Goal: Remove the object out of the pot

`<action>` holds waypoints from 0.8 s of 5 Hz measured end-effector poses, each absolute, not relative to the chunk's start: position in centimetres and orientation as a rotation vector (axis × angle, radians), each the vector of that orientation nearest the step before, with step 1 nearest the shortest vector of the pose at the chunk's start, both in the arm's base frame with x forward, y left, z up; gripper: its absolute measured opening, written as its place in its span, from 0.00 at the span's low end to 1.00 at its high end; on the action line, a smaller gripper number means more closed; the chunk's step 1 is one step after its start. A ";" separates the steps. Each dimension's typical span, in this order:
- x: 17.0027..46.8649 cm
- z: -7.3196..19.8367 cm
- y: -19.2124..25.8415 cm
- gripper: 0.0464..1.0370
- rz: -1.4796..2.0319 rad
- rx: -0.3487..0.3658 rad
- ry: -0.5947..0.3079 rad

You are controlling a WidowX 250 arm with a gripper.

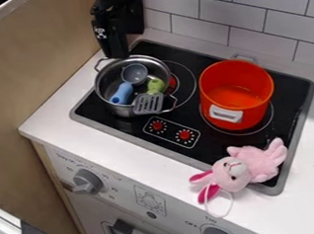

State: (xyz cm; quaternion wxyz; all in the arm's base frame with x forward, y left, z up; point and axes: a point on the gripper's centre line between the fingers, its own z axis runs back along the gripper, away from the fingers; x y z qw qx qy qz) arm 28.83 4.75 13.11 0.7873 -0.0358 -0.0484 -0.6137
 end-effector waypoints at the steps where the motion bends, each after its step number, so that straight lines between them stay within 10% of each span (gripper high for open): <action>1: 28.7 12.3 4.6 0.96 -1.320 -0.107 -0.089; 4: 30.6 11.8 2.6 0.96 -1.594 -0.126 -0.227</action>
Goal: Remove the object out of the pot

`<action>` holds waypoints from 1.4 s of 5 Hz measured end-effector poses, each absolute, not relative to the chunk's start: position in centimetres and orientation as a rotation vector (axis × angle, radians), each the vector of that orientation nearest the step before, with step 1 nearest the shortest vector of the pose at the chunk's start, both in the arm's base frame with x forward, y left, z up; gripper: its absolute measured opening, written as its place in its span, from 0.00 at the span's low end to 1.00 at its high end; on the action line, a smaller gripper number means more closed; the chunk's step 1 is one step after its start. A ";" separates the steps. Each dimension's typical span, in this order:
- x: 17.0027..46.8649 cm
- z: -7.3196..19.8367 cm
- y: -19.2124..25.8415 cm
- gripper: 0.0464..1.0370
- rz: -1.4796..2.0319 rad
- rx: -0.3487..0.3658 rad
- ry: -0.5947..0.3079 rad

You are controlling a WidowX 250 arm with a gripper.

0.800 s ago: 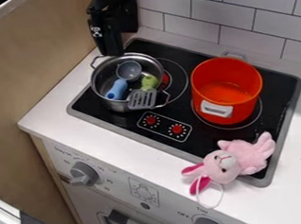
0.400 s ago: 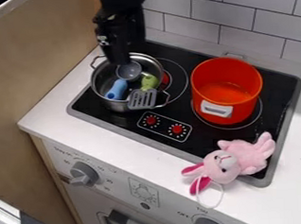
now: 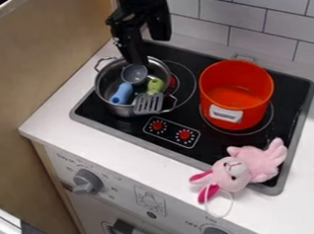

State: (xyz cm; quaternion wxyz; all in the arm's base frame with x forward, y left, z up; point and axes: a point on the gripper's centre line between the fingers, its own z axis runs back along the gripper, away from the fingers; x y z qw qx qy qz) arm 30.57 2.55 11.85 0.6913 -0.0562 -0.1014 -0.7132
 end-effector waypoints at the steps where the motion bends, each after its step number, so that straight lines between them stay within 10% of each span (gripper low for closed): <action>1: 31.2 12.1 2.4 0.96 -1.695 -0.117 -0.255; 5: 29.5 12.0 0.4 0.96 -0.977 -0.020 -0.172; 7: 28.3 12.4 0.3 0.96 -0.507 0.214 -0.228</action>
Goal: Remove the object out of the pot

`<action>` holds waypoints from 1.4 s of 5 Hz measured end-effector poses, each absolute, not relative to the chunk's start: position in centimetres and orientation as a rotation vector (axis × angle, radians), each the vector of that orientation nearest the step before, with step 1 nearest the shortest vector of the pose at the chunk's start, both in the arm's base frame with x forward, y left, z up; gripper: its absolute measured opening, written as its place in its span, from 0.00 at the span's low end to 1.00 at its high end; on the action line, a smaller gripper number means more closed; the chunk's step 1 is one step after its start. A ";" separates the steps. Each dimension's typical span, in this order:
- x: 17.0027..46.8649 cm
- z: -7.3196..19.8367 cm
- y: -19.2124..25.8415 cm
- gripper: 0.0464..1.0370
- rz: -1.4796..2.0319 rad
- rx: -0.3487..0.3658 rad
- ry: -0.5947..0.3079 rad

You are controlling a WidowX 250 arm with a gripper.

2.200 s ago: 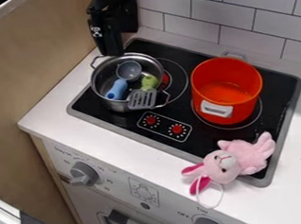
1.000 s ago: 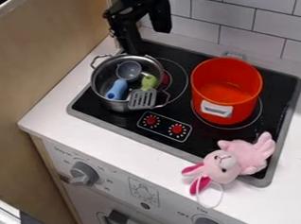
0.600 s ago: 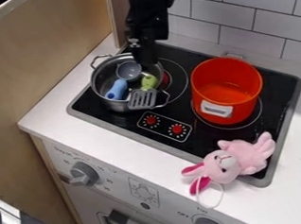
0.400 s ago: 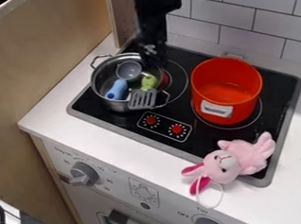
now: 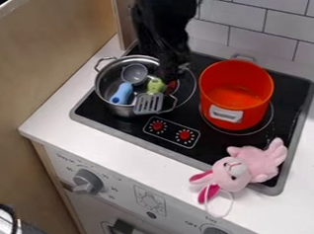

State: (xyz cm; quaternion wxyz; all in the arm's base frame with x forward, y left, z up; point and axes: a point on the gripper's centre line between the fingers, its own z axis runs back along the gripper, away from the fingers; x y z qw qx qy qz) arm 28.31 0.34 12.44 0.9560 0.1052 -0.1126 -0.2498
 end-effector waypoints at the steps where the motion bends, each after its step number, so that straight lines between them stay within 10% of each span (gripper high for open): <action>1: 28.2 13.1 2.4 0.96 -0.272 0.295 -0.196; 7: 29.3 11.6 4.7 0.96 -0.178 0.291 -0.194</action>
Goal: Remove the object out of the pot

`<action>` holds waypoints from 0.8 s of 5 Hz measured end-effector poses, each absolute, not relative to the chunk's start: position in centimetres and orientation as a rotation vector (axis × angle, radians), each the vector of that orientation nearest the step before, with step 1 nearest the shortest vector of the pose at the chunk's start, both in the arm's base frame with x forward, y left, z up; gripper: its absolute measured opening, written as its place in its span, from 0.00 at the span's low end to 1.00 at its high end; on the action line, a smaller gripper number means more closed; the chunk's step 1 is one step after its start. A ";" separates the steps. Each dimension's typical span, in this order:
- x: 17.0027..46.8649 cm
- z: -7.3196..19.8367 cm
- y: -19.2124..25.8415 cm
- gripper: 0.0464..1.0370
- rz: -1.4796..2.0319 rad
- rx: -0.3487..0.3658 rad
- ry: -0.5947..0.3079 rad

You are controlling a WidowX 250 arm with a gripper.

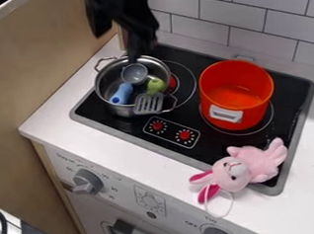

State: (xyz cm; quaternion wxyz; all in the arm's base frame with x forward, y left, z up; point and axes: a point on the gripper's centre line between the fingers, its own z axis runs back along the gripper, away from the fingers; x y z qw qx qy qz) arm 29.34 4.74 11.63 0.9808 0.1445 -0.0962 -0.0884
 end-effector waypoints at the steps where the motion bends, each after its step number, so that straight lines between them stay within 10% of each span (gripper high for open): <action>1: 29.2 10.6 3.9 0.96 -0.062 0.300 -0.145; 4: 28.4 9.3 5.0 0.96 -0.046 0.261 -0.174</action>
